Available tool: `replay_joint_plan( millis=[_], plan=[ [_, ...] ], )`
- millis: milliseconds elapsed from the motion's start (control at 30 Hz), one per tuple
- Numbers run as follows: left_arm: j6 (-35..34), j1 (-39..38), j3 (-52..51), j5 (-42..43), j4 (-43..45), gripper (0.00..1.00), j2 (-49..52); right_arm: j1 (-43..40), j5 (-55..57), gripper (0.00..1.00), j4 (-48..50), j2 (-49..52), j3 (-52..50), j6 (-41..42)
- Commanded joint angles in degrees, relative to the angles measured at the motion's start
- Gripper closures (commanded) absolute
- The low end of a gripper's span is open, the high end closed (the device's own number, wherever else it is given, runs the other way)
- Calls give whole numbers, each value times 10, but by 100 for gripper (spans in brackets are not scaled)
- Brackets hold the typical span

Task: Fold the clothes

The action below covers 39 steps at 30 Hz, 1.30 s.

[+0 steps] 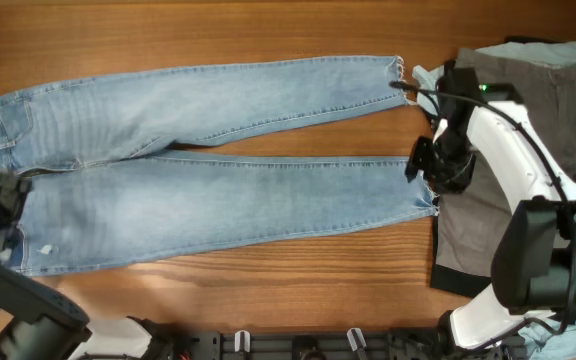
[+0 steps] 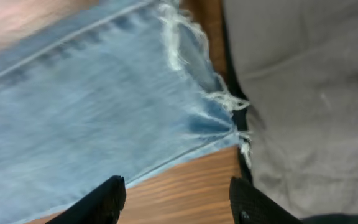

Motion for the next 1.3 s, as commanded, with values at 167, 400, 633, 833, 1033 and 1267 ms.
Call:
replay_joint_plan(
  millis=[167,400,633,833,1033,1267],
  plan=[
    [-10,96,-2,5,-13,14,-7,-50,-10,47,99,-1,-144,61],
    [-9,96,-2,-1,-10,15,-6,-50,-67,56,230,-1,-205,81],
    [-9,96,-2,-2,-12,9,-6,-50,-109,93,248,-2,-188,21],
    [-7,96,-2,-12,-14,4,-6,-59,34,42,178,-3,-168,53],
    [-7,96,-2,-25,-18,2,-6,-115,-123,44,181,-24,-161,-64],
    [-7,96,-2,-25,-18,1,-6,-114,-214,37,142,-149,-158,-118]
  ],
)
